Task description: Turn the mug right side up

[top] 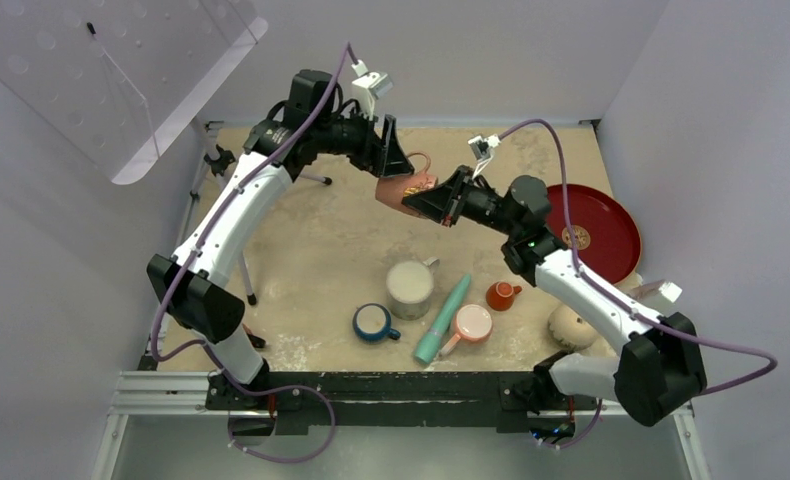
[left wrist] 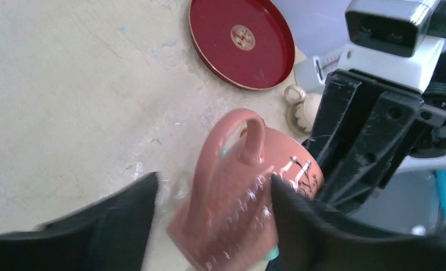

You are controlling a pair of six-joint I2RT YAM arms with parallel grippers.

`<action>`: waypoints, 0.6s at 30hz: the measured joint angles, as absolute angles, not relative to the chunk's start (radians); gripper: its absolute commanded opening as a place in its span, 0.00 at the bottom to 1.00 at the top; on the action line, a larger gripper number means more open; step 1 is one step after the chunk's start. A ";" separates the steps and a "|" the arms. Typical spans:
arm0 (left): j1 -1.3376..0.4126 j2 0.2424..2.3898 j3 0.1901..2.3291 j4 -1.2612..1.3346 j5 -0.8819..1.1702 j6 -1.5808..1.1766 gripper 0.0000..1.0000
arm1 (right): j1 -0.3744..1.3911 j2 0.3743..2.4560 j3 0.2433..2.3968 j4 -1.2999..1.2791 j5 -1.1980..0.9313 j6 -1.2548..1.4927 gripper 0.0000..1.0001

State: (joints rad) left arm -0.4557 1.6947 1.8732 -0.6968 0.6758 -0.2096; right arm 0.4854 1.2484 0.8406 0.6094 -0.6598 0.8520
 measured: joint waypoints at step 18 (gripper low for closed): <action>-0.414 1.644 1.893 -0.966 0.300 0.075 1.00 | 0.051 1.604 1.442 -0.490 0.183 0.223 0.00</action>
State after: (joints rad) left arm -0.4145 1.6444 1.8935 -0.9657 0.3004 0.0750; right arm 0.0505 1.6035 1.4422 -0.4896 0.1833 0.2234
